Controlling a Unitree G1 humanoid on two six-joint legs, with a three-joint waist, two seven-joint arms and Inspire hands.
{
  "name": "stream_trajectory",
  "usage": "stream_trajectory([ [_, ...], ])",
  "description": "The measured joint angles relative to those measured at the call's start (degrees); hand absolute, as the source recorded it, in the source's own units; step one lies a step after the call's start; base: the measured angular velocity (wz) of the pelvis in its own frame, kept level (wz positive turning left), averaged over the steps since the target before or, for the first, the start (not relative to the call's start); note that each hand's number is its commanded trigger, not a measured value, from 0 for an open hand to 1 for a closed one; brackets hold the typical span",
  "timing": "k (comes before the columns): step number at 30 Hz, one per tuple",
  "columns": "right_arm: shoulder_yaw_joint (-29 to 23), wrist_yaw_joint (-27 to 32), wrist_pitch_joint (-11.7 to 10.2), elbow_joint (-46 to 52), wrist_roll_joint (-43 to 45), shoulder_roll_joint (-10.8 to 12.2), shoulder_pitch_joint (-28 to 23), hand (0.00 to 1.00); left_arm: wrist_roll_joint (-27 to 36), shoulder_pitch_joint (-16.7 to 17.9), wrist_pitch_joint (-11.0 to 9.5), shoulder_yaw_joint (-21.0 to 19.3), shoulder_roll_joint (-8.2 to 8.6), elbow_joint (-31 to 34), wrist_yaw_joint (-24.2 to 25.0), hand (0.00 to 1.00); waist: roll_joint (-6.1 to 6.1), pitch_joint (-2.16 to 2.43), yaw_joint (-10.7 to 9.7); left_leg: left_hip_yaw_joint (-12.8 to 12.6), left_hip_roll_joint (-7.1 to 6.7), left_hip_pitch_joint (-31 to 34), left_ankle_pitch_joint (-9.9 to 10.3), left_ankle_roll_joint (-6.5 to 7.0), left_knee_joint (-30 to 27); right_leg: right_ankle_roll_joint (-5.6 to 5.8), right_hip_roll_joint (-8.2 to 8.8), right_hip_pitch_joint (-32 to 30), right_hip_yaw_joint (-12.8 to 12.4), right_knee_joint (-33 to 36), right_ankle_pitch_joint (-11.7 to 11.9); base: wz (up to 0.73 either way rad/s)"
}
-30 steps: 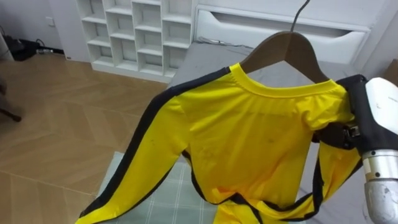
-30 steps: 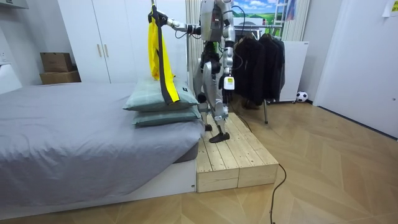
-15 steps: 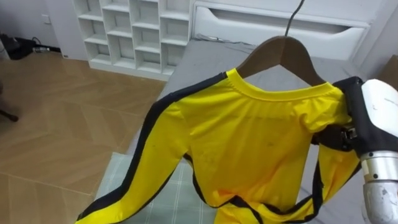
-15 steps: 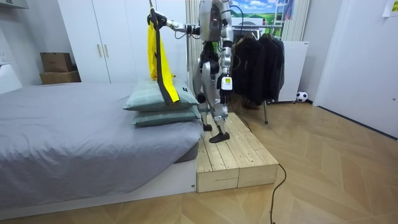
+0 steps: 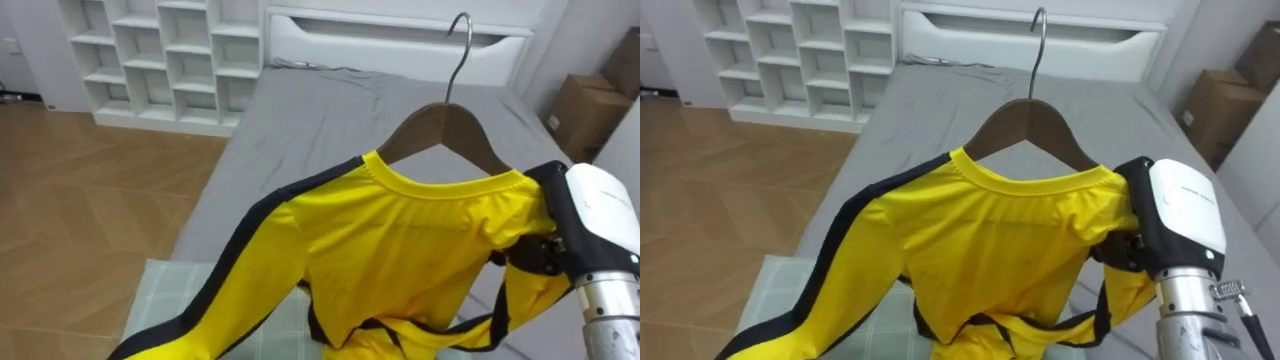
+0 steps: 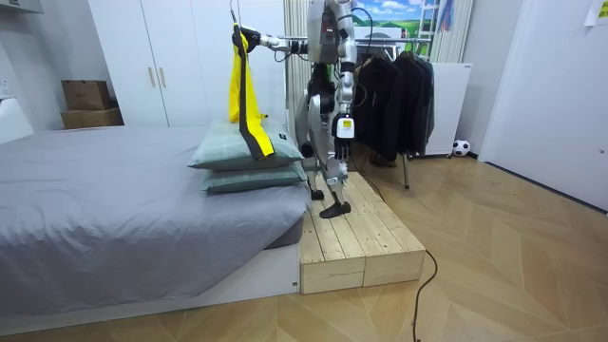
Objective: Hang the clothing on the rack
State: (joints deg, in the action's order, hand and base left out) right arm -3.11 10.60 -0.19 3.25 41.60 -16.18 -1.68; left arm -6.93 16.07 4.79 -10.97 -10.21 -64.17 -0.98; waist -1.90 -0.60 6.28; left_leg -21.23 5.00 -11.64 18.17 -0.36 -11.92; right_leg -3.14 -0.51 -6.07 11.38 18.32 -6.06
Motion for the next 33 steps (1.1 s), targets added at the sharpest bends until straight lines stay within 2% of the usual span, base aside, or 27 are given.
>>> stream_trajectory([
  [1,0.05,-0.03,-0.61,-0.21,1.10,0.37,0.36,1.00,-0.02,-0.08,-0.01,-0.02,0.00,-0.04,-0.11,0.00,0.09,-0.07,1.09,-3.47,0.52,0.05,0.83,-0.19,-0.82,-1.59,1.39,-1.01,6.83,0.60,0.84,-1.49],
  [2,0.05,-0.03,-0.88,-0.21,1.57,0.57,0.44,1.00,-0.01,-0.15,0.01,-0.01,0.00,-0.08,-0.17,0.00,0.05,-0.06,1.36,-5.21,0.59,0.03,1.06,-0.25,-0.94,-2.43,2.08,-1.31,10.43,0.90,1.19,-1.49],
  [3,0.07,-0.03,-1.10,-0.21,2.31,0.69,0.62,1.00,0.00,-0.52,0.17,0.02,0.05,-0.15,-0.22,0.00,-0.13,-0.08,1.52,-8.06,0.45,0.02,1.24,-0.25,-0.96,-3.61,3.32,-2.17,16.36,1.68,1.60,-1.13],
  [4,0.07,-0.03,-0.99,-0.21,3.13,0.78,0.59,1.00,0.03,-1.05,0.39,0.11,0.07,-0.20,-0.27,0.00,-0.31,0.04,1.16,-9.98,0.32,-0.16,1.46,-0.25,-0.99,-3.99,3.77,-2.67,18.86,1.95,1.82,-0.97],
  [7,0.24,-0.30,-0.89,-0.20,3.16,1.01,0.44,1.00,0.02,-3.04,1.16,0.70,-0.04,-0.21,-1.22,0.00,-0.07,-0.08,-0.27,-13.65,0.18,-1.31,1.92,-0.53,-1.03,-4.25,2.87,-3.17,16.99,2.21,1.99,-0.61],
  [10,0.32,-0.91,-1.05,0.03,3.29,1.18,0.46,1.00,0.02,-4.83,1.09,1.23,-0.02,0.08,-1.57,0.00,-0.16,-0.02,-1.60,-16.18,0.39,-1.87,2.24,-0.84,-0.98,-4.34,2.33,-3.55,16.81,2.34,1.93,-0.47],
  [12,0.58,-1.01,-1.10,0.34,3.46,1.48,0.60,1.00,0.49,-5.47,1.29,2.39,-0.03,0.16,-2.88,0.00,-0.47,0.31,-2.87,-20.14,0.91,-2.15,2.70,-1.67,-2.06,-5.61,2.05,-4.02,17.26,2.76,0.68,-0.50],
  [14,1.40,-1.16,-0.93,0.42,3.50,1.47,0.61,1.00,0.54,-4.37,2.26,3.23,-0.34,0.28,-3.85,0.00,-0.70,0.48,-3.47,-23.51,2.05,-3.00,3.66,-2.82,-5.12,-6.11,2.11,-4.03,17.16,4.93,-1.81,-0.57],
  [15,2.20,-1.43,-0.90,0.42,3.18,1.54,0.57,1.00,0.52,-3.24,2.72,3.28,-0.41,0.17,-4.32,0.00,-1.01,0.61,-4.14,-25.40,3.67,-2.94,4.85,-3.47,-10.04,-6.34,1.71,-4.08,15.98,6.00,-3.72,-0.61],
  [16,3.31,-2.11,-0.82,0.42,2.94,1.79,0.59,1.00,0.46,-2.47,3.18,3.33,-0.67,-0.39,-4.99,0.00,-1.52,0.50,-4.04,-25.37,5.82,-1.95,4.75,-3.10,-18.36,-6.46,0.56,-4.25,12.79,6.64,-5.34,-0.75],
  [17,4.11,-2.47,-0.94,0.43,3.00,1.77,0.79,1.00,0.39,-1.93,3.41,3.36,-0.63,-0.99,-5.24,0.00,-1.50,0.51,-3.52,-24.12,7.34,-0.88,3.74,-2.40,-23.32,-6.82,-0.24,-4.01,11.10,6.53,-5.58,-1.14],
  [18,5.09,-2.68,-1.52,0.43,3.13,1.76,1.31,1.00,0.01,-1.17,4.15,3.39,-0.41,-1.99,-5.81,0.00,-1.20,0.30,-2.49,-19.31,9.56,2.35,0.17,-1.44,-32.68,-7.46,-1.48,-2.85,8.13,6.52,-5.67,-1.31],
  [19,5.61,-2.60,-1.77,0.42,3.18,1.76,1.38,1.00,0.02,-0.25,5.01,3.38,-0.22,-2.26,-6.27,0.00,-1.09,0.19,-2.51,-12.98,10.37,5.93,-3.71,-1.19,-39.69,-7.76,-2.08,-2.00,5.75,6.82,-5.83,-1.17],
  [20,5.77,-2.43,-1.64,0.28,3.39,1.76,1.21,1.00,0.02,-0.03,5.44,3.38,-0.26,-2.34,-6.36,0.00,-1.31,0.17,-2.59,-10.51,10.06,6.85,-3.64,-1.33,-40.92,-7.41,-2.12,-1.76,4.83,6.97,-5.97,-0.72],
  [21,5.78,-1.83,-1.52,-0.19,3.73,1.74,0.98,1.00,0.01,-0.34,5.85,3.27,-0.71,-2.29,-6.76,0.00,-2.19,0.09,-2.88,-7.98,9.14,7.33,-3.12,-1.57,-40.59,-7.45,-2.22,-1.75,3.72,6.50,-5.88,-0.52],
  [22,5.77,-1.71,-1.36,-0.28,3.81,1.68,1.16,1.00,-0.03,-0.88,5.87,3.12,-1.12,-2.17,-7.36,0.00,-3.01,-0.36,-2.34,-5.86,8.16,7.30,-1.99,-2.10,-39.25,-7.98,-3.00,-2.56,1.37,6.15,-5.24,-0.54],
  [23,5.78,-1.71,-1.27,-0.28,3.87,1.70,1.21,1.00,-0.03,-1.13,5.94,3.06,-1.20,-2.16,-7.48,0.00,-3.31,-0.48,-1.75,-4.53,7.53,7.25,-1.24,-2.08,-38.15,-8.08,-3.61,-3.07,-0.18,6.03,-4.99,-0.74],
  [24,6.26,-1.73,-1.06,-0.57,3.62,1.68,1.16,1.00,-0.04,-1.19,6.30,3.29,-1.15,-2.19,-7.71,0.00,-3.76,-0.82,-0.99,-0.90,5.63,7.33,0.18,-2.12,-33.82,-8.80,-5.66,-3.52,-5.13,4.94,-4.00,-0.67],
  [25,6.59,-1.74,-1.06,-0.67,3.18,1.68,0.55,1.00,-0.72,-1.15,6.90,3.57,-0.86,-2.07,-8.38,0.00,-4.38,-0.98,-0.99,2.53,2.93,7.68,0.77,-2.12,-28.56,-8.49,-7.30,-3.62,-10.37,3.81,-2.55,-0.56],
  [26,6.59,-1.75,-1.05,-0.69,3.18,1.69,-0.04,1.00,-1.48,-1.15,7.26,3.87,-0.62,-1.91,-8.67,0.00,-4.78,-0.81,-0.73,4.29,1.28,7.97,0.81,-2.04,-25.26,-7.47,-8.38,-3.37,-14.14,2.47,-1.37,-0.43],
  [27,6.52,-1.66,-1.02,-1.52,3.16,1.58,-1.70,1.00,-2.21,-1.24,7.95,6.44,-0.07,-1.69,-9.39,0.00,-4.79,-0.55,1.47,7.24,-1.71,8.07,0.04,0.48,-16.03,-0.26,-11.58,-0.30,-25.23,-5.35,3.41,-1.05],
  [28,5.69,-1.17,-1.01,-2.48,3.01,-0.10,-1.80,1.00,-2.70,-3.01,8.25,9.21,1.93,-2.15,-9.87,0.00,-0.94,0.24,6.35,9.47,-1.54,8.34,-1.56,0.78,-9.45,1.19,-9.28,-1.62,-15.80,0.04,-0.45,-1.31],
  [29,5.85,-1.11,-1.15,-2.71,3.21,-1.49,-0.52,1.00,-3.38,-3.29,8.37,9.10,2.92,-1.78,-10.11,0.00,-0.28,-0.26,7.11,10.35,-2.02,9.23,-1.41,0.09,-8.72,0.39,-3.54,-4.99,-8.43,9.07,-4.04,-1.06],
  [30,6.19,-0.11,-3.02,-3.05,3.91,-2.54,1.55,1.00,-5.53,-2.75,8.82,8.06,3.74,-0.15,-10.10,0.00,-2.49,-0.55,4.96,11.12,-4.42,11.88,0.21,-2.73,-8.80,0.72,3.38,-9.36,-12.66,17.95,-14.17,-0.28],
  [31,6.03,0.17,-3.03,-3.52,3.90,-2.43,1.23,1.00,-8.95,-3.27,9.54,5.98,4.87,0.89,-9.76,0.00,-1.93,-0.82,4.66,12.50,-5.07,11.34,0.72,-3.26,-7.98,-3.57,0.45,-10.75,-15.64,19.10,-13.39,-0.27],
  [32,6.31,-0.36,-2.33,-3.88,4.10,-1.79,0.53,1.00,-10.10,-3.09,9.79,5.57,5.03,1.25,-9.76,0.00,-1.98,-0.74,5.24,13.06,-6.04,10.34,0.51,-2.92,-6.28,-3.98,-0.65,-10.47,-17.61,17.58,-11.85,-0.61],
  [33,6.54,-1.73,-2.22,-3.71,5.03,-0.72,-0.77,1.00,-10.34,-2.95,10.52,4.70,4.63,1.04,-9.56,0.00,-2.28,-0.59,3.86,14.60,-7.09,9.43,-0.43,-1.89,-2.16,-4.00,-3.73,-8.24,-22.74,11.19,-7.60,-0.81],
])
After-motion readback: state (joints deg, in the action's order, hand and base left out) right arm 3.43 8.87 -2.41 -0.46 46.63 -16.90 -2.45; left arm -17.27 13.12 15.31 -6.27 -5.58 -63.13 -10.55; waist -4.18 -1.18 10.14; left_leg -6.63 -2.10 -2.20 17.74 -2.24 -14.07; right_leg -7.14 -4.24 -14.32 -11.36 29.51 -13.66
